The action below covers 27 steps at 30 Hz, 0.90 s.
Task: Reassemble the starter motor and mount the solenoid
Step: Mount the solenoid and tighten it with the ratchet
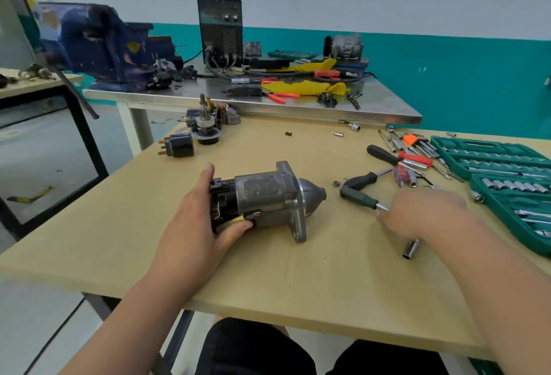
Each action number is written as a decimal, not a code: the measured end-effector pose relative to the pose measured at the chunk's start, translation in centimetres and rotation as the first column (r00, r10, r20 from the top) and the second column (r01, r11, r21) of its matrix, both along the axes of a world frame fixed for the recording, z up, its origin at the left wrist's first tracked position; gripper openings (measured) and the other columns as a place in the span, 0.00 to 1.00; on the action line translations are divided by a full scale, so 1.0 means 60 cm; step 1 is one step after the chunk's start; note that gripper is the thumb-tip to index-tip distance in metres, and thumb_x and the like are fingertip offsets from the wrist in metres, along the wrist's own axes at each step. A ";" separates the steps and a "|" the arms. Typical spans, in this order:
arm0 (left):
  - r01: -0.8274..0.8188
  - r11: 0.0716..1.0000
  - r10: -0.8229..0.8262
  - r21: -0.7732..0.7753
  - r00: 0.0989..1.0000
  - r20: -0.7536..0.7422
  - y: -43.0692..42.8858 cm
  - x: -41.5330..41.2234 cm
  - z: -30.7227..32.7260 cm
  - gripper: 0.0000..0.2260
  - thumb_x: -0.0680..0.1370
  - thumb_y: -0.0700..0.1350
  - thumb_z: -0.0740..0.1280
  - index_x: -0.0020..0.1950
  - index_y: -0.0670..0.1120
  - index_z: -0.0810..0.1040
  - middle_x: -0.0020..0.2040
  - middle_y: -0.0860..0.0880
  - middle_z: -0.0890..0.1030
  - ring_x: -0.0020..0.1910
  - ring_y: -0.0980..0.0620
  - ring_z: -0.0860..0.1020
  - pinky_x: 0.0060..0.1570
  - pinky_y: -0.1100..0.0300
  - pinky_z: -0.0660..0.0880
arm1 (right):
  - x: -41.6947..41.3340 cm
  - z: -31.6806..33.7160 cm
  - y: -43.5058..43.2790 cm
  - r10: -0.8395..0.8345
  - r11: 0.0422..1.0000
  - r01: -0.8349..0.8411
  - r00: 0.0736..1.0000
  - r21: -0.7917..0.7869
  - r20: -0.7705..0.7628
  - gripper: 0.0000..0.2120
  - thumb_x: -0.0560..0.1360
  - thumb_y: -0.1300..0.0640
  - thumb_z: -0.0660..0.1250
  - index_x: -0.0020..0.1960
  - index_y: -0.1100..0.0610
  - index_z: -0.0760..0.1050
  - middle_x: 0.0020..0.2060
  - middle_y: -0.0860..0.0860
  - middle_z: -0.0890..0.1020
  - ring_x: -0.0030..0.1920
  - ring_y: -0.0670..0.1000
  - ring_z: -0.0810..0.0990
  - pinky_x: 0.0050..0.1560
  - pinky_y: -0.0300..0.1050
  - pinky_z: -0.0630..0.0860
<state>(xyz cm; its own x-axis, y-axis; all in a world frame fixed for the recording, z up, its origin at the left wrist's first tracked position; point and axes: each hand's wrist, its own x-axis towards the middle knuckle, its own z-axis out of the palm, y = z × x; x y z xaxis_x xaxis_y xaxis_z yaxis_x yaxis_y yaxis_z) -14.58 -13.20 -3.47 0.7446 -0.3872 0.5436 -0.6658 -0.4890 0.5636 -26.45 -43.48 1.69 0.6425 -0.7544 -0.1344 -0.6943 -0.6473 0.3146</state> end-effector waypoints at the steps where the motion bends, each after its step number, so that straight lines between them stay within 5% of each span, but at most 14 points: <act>1: -0.013 1.000 0.012 0.008 0.997 0.079 -0.001 -0.004 -0.001 0.41 0.67 0.69 0.59 0.75 0.57 0.51 0.72 0.46 0.68 0.65 0.42 0.73 0.57 0.50 0.73 | 0.010 0.010 0.002 0.045 0.999 -0.044 0.998 -0.010 0.034 0.22 0.77 0.37 0.54 0.56 0.51 0.76 0.46 0.50 0.80 0.46 0.51 0.78 0.40 0.47 0.74; 5: 0.004 0.999 -0.023 0.046 0.906 0.423 -0.007 -0.012 -0.004 0.33 0.72 0.56 0.67 0.73 0.47 0.61 0.71 0.42 0.62 0.61 0.37 0.74 0.54 0.44 0.76 | 0.093 0.032 0.011 0.341 0.940 -0.320 0.870 -0.117 0.357 0.16 0.78 0.45 0.58 0.53 0.54 0.78 0.41 0.51 0.79 0.42 0.53 0.78 0.40 0.49 0.77; 8: 0.010 0.998 -0.034 0.058 0.906 0.423 -0.004 -0.004 0.000 0.33 0.68 0.53 0.75 0.69 0.50 0.65 0.69 0.44 0.65 0.55 0.38 0.79 0.45 0.47 0.80 | 0.148 0.015 0.011 0.421 0.905 -0.422 0.881 -0.045 0.216 0.17 0.78 0.44 0.59 0.56 0.54 0.78 0.47 0.53 0.80 0.49 0.54 0.77 0.54 0.53 0.75; 10: 0.040 0.999 -0.049 0.030 0.907 0.418 0.002 -0.002 0.003 0.29 0.73 0.55 0.71 0.70 0.49 0.65 0.67 0.47 0.67 0.50 0.43 0.80 0.36 0.54 0.78 | 0.165 0.001 -0.001 0.390 0.914 -0.402 0.907 0.050 0.158 0.16 0.78 0.46 0.61 0.56 0.55 0.78 0.46 0.53 0.80 0.48 0.54 0.78 0.55 0.53 0.76; 15: 0.021 0.999 -0.007 -0.037 0.933 0.359 0.010 -0.009 -0.008 0.27 0.76 0.54 0.59 0.73 0.46 0.61 0.66 0.51 0.67 0.53 0.55 0.72 0.36 0.62 0.72 | 0.165 -0.004 -0.011 0.366 0.890 -0.437 0.856 0.132 0.366 0.11 0.77 0.53 0.65 0.56 0.55 0.80 0.47 0.51 0.82 0.46 0.52 0.79 0.50 0.45 0.76; 18: 0.041 0.985 -0.010 -0.167 0.984 0.181 0.016 -0.014 -0.017 0.27 0.76 0.58 0.59 0.74 0.53 0.60 0.68 0.56 0.66 0.62 0.56 0.72 0.52 0.58 0.74 | 0.151 0.009 0.020 -0.008 0.764 -0.528 0.567 0.371 0.824 0.09 0.78 0.51 0.63 0.48 0.53 0.80 0.39 0.47 0.83 0.40 0.49 0.81 0.43 0.44 0.75; 20: 0.062 0.969 -0.037 -0.240 0.993 0.110 0.016 -0.021 -0.019 0.23 0.77 0.57 0.61 0.72 0.56 0.63 0.67 0.62 0.67 0.65 0.60 0.71 0.58 0.63 0.73 | 0.143 0.022 0.058 -0.440 0.436 -0.680 0.411 0.590 0.799 0.10 0.79 0.53 0.62 0.45 0.57 0.78 0.32 0.49 0.83 0.34 0.51 0.82 0.40 0.46 0.78; 21: 0.069 0.958 -0.044 -0.277 0.994 0.096 0.013 -0.025 -0.019 0.20 0.78 0.55 0.63 0.69 0.58 0.66 0.66 0.63 0.68 0.65 0.63 0.71 0.59 0.68 0.71 | 0.140 0.026 0.076 -0.570 0.271 -0.734 0.399 0.622 0.719 0.09 0.80 0.56 0.61 0.45 0.58 0.76 0.31 0.51 0.82 0.32 0.52 0.82 0.38 0.46 0.79; 23: 0.022 0.920 -0.017 -0.392 1.000 0.016 0.009 -0.034 -0.017 0.10 0.79 0.49 0.63 0.59 0.61 0.72 0.63 0.63 0.73 0.61 0.66 0.73 0.55 0.76 0.69 | 0.133 0.033 0.107 -0.685 0.094 -0.776 0.404 0.624 0.606 0.07 0.80 0.60 0.59 0.46 0.58 0.75 0.31 0.53 0.82 0.31 0.52 0.81 0.33 0.43 0.78; 25: -0.101 0.873 0.052 -0.478 0.992 -0.114 0.010 -0.040 -0.013 0.11 0.80 0.45 0.63 0.53 0.64 0.72 0.55 0.62 0.78 0.54 0.71 0.74 0.47 0.81 0.67 | 0.126 0.041 0.127 -0.717 0.068 -0.788 0.388 0.612 0.579 0.07 0.79 0.62 0.58 0.48 0.58 0.75 0.31 0.54 0.82 0.30 0.51 0.80 0.32 0.42 0.78; 27: -0.145 0.893 0.079 -0.426 0.983 -0.168 0.012 -0.043 -0.012 0.12 0.80 0.41 0.64 0.51 0.61 0.74 0.49 0.60 0.78 0.49 0.73 0.74 0.44 0.82 0.66 | 0.119 0.046 0.137 -0.665 0.163 -0.774 0.372 0.612 0.648 0.08 0.79 0.62 0.59 0.50 0.57 0.77 0.33 0.53 0.82 0.30 0.49 0.80 0.33 0.42 0.78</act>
<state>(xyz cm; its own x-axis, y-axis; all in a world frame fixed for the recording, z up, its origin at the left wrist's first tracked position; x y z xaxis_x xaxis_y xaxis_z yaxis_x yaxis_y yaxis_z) -17.15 -12.47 -4.16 0.8509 -0.0460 0.5233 -0.5179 -0.2397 0.8211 -19.34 -35.26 4.44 0.8920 -0.4518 0.0156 0.0815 0.1269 -0.9886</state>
